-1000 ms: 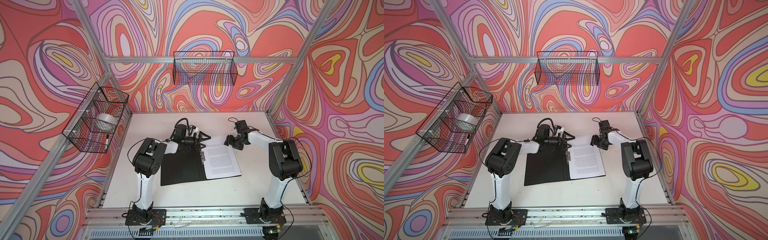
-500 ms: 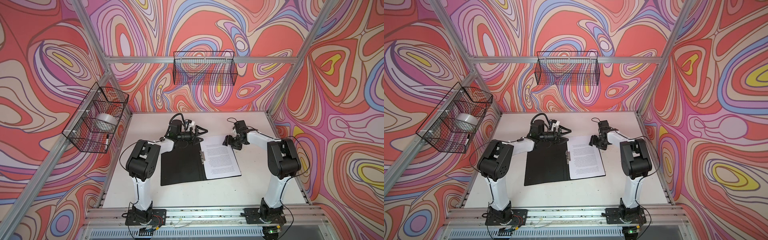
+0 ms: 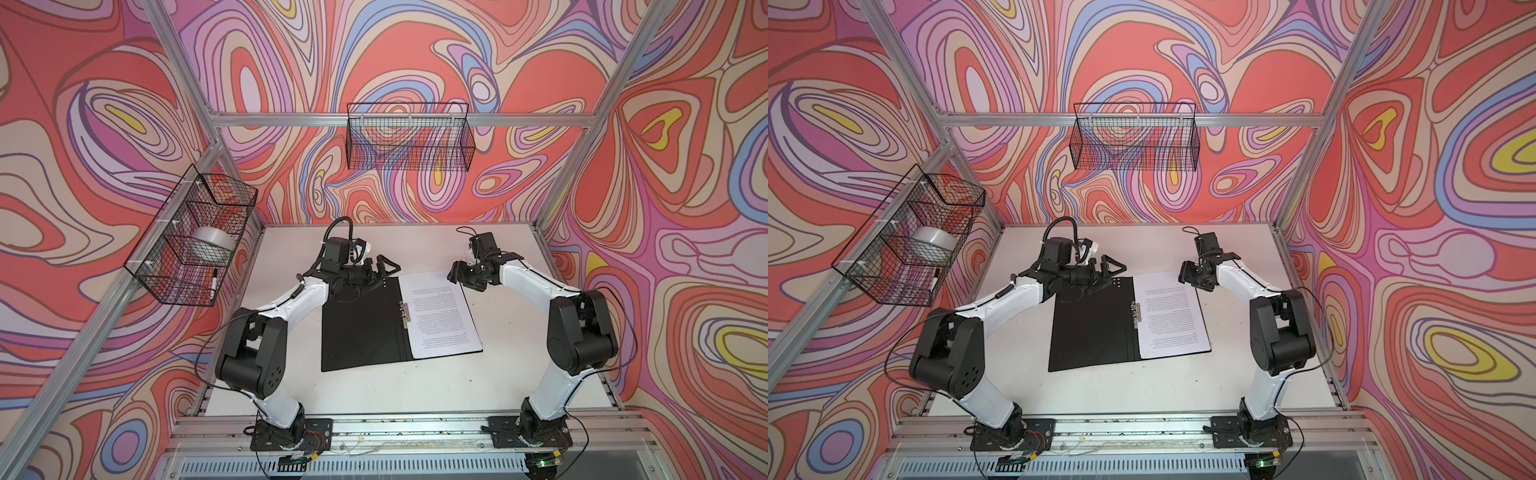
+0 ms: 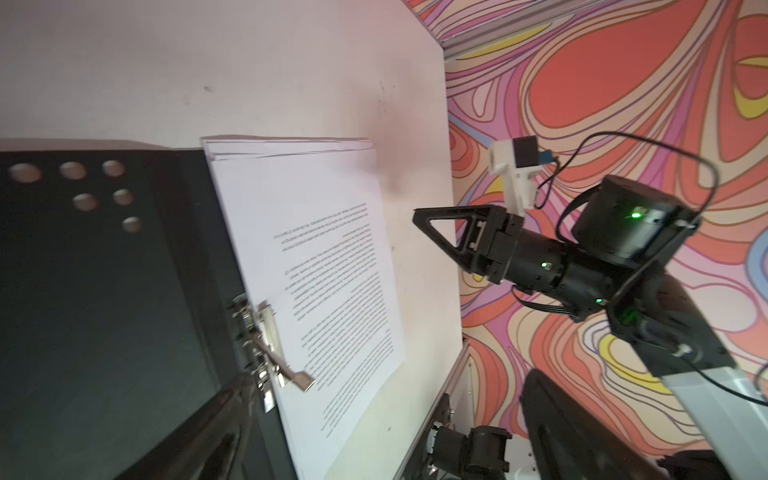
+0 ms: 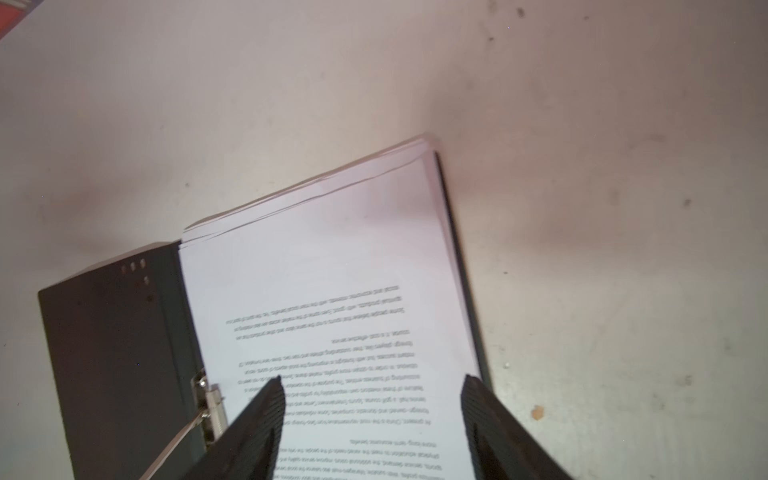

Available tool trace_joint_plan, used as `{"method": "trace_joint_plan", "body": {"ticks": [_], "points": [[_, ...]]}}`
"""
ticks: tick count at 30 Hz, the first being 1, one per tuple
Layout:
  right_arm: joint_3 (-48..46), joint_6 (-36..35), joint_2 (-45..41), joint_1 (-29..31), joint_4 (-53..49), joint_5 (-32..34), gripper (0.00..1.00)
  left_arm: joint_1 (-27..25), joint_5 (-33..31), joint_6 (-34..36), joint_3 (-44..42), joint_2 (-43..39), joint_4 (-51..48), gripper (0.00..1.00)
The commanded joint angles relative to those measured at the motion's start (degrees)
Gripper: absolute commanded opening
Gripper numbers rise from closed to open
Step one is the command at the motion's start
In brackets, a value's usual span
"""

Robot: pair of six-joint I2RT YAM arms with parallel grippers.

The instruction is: Put the files into the folder

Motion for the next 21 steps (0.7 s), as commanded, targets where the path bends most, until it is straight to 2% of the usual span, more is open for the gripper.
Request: {"method": "trace_joint_plan", "body": {"ticks": [1, 4, 8, 12, 17, 21], "points": [[0.6, 4.8, -0.6, 5.1, -2.9, -5.6, 0.52, 0.2, -8.6, 7.4, -3.2, -2.7, -15.6, 1.0], [-1.0, 11.7, -0.7, 8.7, 0.5, -10.5, 0.37, 0.2, -11.6, 8.9, -6.0, -5.1, -18.9, 1.0], [-3.2, 22.4, -3.4, 12.2, 4.5, -10.9, 0.27, 0.2, -17.5, 8.1, -11.5, -8.9, -17.5, 1.0], [-6.7, 33.4, -4.9, 13.4, 9.7, -12.2, 0.18, 0.2, -17.9, 6.1, -16.0, -9.5, -13.2, 1.0], [-5.8, 39.5, -4.8, 15.4, 8.9, -11.3, 0.16, 0.2, -15.5, 2.9, -22.2, -9.5, -4.1, 1.0], [-3.7, 41.8, -3.0, 16.6, 6.8, -11.1, 0.17, 0.2, -16.8, 1.1, -25.4, -9.9, -2.4, 1.0]]}}
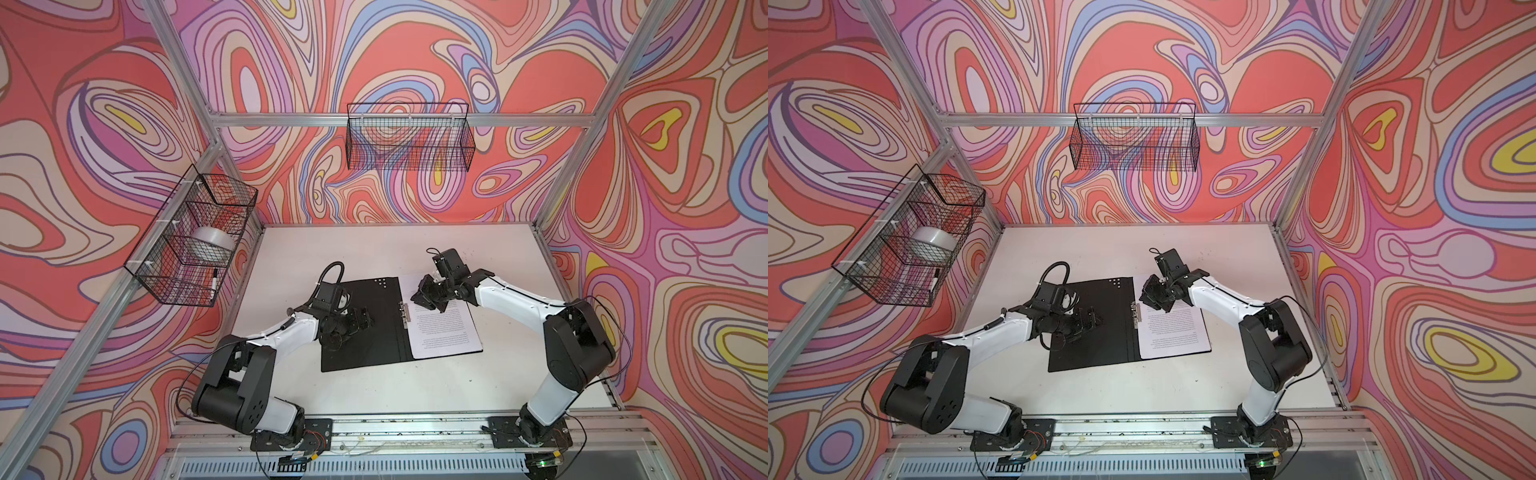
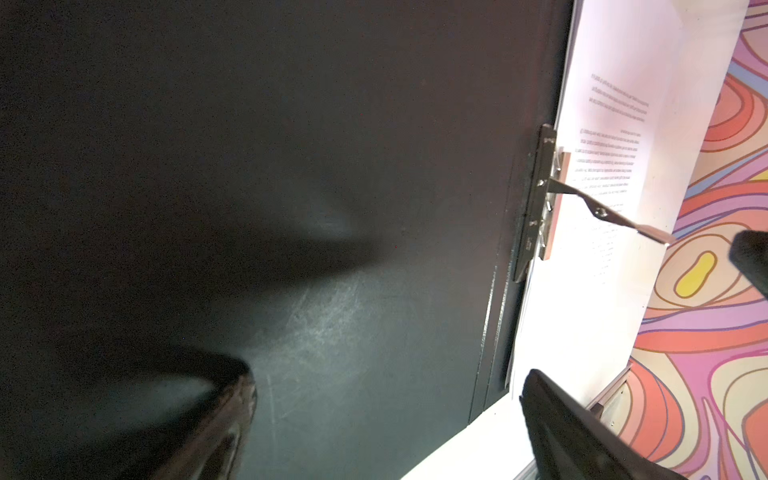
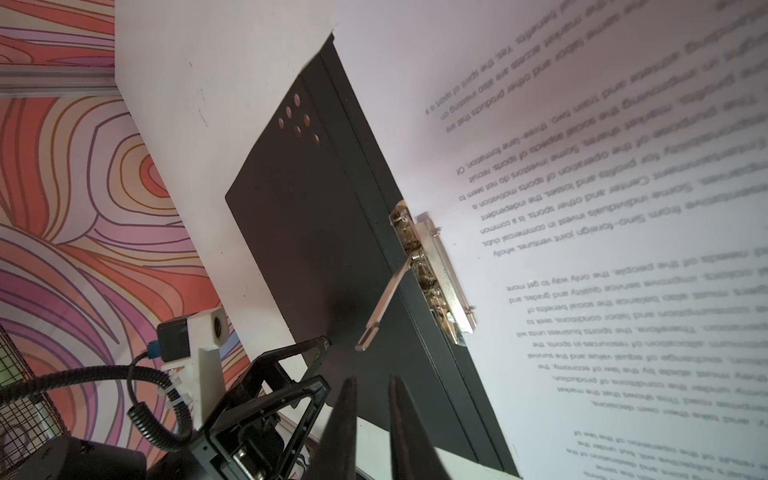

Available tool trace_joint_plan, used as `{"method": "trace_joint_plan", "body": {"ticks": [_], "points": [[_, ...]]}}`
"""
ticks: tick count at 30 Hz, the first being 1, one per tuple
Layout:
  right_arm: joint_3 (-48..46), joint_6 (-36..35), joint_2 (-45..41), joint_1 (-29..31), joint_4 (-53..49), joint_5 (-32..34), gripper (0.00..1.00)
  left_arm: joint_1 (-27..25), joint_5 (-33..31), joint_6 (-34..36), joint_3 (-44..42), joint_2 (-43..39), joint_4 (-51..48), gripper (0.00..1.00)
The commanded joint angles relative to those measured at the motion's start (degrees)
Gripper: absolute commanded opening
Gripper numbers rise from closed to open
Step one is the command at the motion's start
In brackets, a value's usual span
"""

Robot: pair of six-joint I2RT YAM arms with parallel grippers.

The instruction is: Put the files into the folder

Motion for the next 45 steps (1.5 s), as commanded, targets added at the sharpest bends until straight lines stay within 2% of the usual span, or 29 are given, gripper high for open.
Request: {"method": "trace_joint_plan", "body": {"ticks": [1, 8, 13, 31, 45], "points": [[2.8, 4.9, 1.3, 1.3, -1.0, 0.3, 0.17, 0.2, -2.4, -2.7, -3.0, -0.8, 2.7, 1.0], [6.5, 7.9, 5.5, 2.8, -3.0, 1.0, 0.18, 0.2, -6.1, -3.5, -6.3, -2.7, 1.8, 1.0], [8.0, 9.2, 6.9, 3.7, -6.2, 2.4, 0.16, 0.2, -5.7, -3.4, -6.6, -3.3, 1.9, 1.0], [9.4, 9.5, 10.0, 3.9, -6.1, 1.9, 0.14, 0.2, -4.2, -3.7, -7.2, -3.3, 3.6, 1.0], [7.1, 10.0, 8.4, 3.9, -5.5, 2.0, 0.07, 0.2, -4.2, -4.2, -7.3, -2.6, 4.1, 1.0]]}}
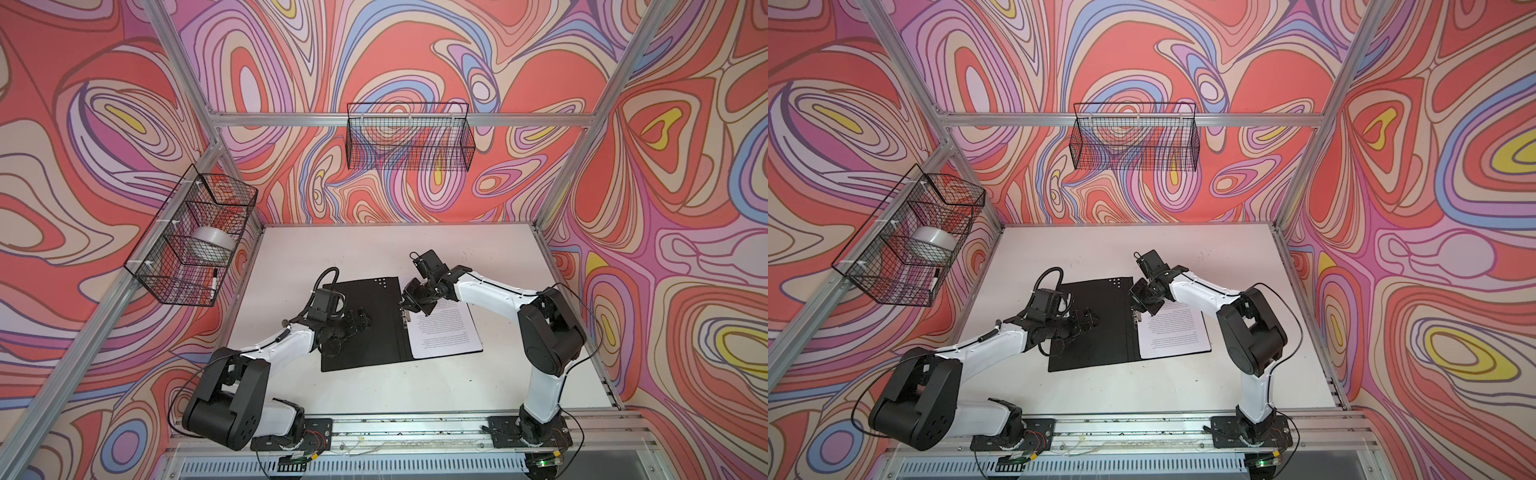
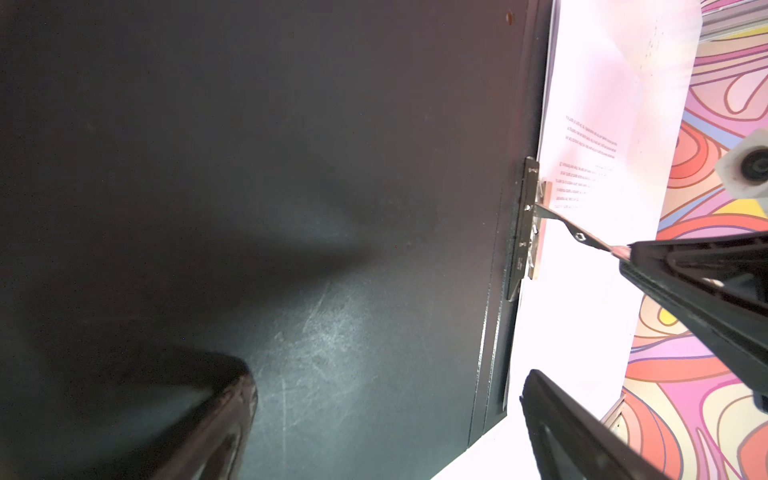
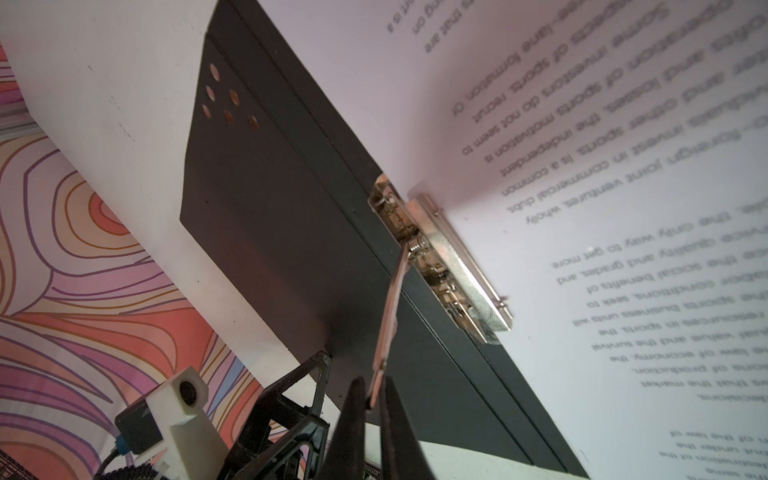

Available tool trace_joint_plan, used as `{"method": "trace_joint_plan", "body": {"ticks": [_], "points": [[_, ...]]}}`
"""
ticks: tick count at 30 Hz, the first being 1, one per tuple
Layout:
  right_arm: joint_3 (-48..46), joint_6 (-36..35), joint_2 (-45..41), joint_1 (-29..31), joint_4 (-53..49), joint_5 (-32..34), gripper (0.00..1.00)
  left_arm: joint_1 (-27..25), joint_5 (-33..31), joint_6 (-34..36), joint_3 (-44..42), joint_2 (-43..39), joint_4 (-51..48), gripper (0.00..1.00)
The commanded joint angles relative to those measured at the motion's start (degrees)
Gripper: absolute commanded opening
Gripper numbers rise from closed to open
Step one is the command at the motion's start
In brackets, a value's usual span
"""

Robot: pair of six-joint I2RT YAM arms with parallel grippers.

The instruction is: Put the files into the folder

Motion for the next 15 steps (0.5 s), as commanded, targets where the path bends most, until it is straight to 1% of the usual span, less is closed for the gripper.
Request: {"method": "trace_joint_plan", "body": {"ticks": [1, 8, 15], "points": [[-1.3, 0.4, -0.9, 0.3, -0.2, 0.4, 0.07, 0.2, -1.1, -1.1, -1.9, 1.5, -2.2, 1.0], [-2.9, 1.1, -2.1, 0.3, 0.5, 0.5, 0.0, 0.2, 1.4, -2.0, -2.7, 2.8, 0.4, 1.0], [0.3, -1.5, -0.3, -0.4, -1.1, 0.7, 0.0, -1.2, 3.9, -4.1, -2.6, 5.5, 4.7, 1.0]]}}
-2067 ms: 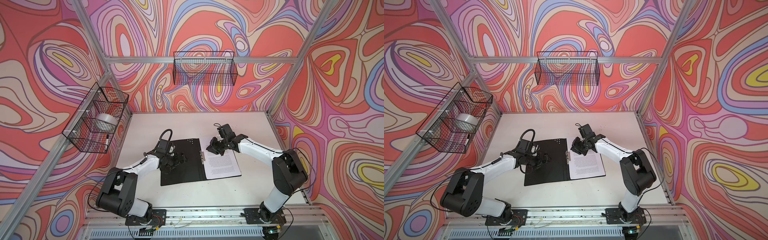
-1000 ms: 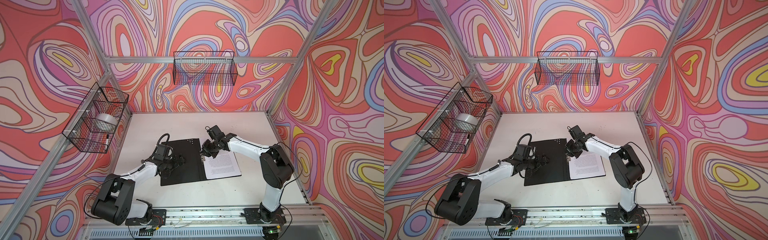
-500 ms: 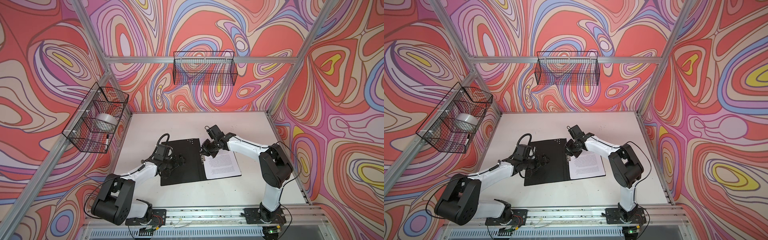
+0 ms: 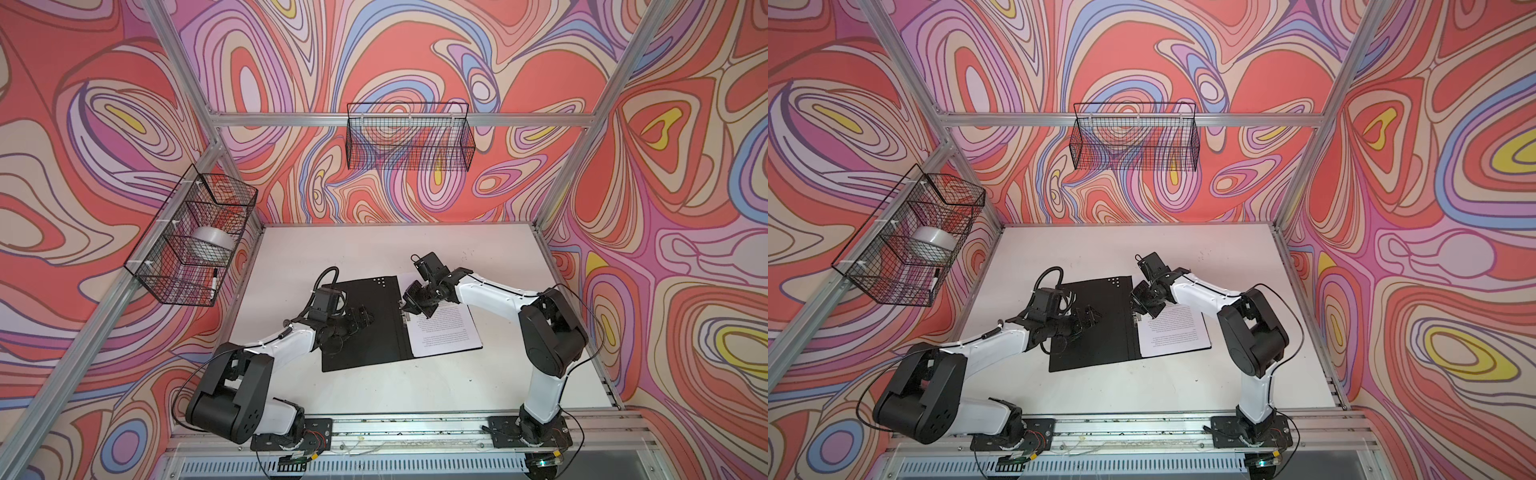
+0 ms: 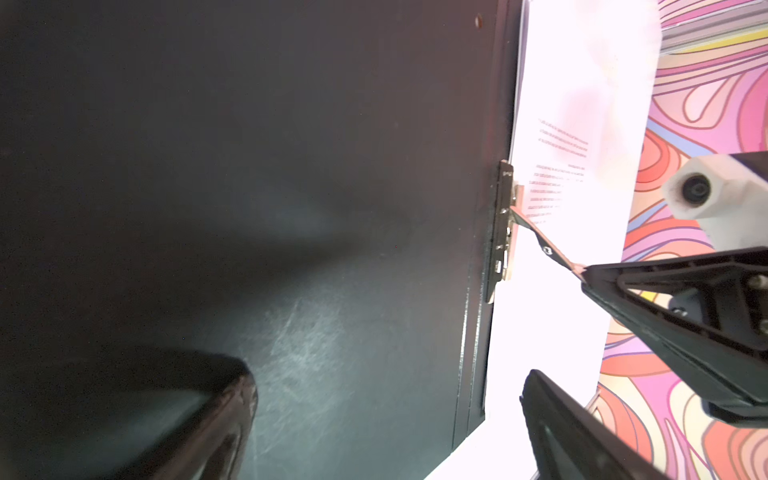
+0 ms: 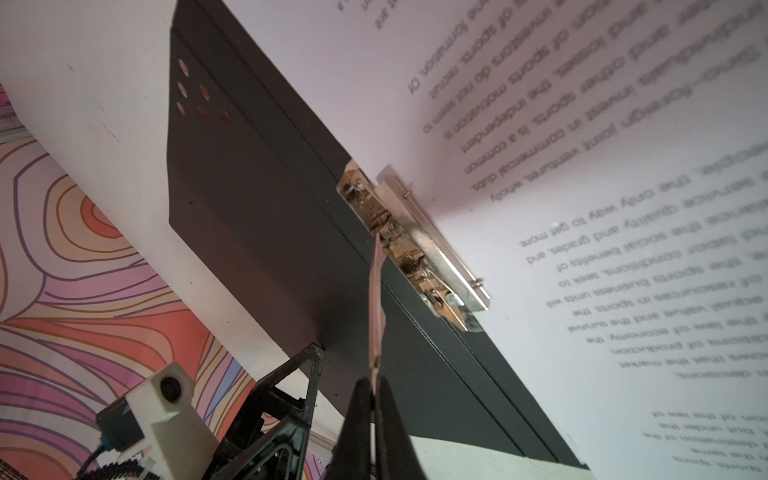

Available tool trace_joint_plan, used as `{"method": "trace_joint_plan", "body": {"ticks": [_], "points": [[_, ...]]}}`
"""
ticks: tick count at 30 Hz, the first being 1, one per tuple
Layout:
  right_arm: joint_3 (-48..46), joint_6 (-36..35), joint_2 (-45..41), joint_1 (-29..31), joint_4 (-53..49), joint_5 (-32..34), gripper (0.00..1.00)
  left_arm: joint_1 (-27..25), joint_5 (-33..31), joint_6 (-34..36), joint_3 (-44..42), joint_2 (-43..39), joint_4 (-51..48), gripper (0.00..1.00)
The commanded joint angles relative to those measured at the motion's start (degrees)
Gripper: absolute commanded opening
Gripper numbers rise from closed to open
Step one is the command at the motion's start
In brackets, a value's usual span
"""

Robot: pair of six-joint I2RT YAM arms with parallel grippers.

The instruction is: Put the files into the folder

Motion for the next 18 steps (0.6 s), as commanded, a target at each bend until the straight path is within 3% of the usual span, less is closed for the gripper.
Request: {"method": "trace_joint_plan", "body": {"ticks": [1, 18], "points": [[2.5, -2.4, 0.6, -0.5, -1.6, 1.1, 0.0, -1.4, 0.6, -2.5, -2.0, 3.4, -1.0, 1.0], [7.9, -9.7, 1.0, -5.8, -4.4, 1.8, 0.0, -4.5, 1.8, -6.5, 2.4, 11.9, 4.7, 1.0]]}}
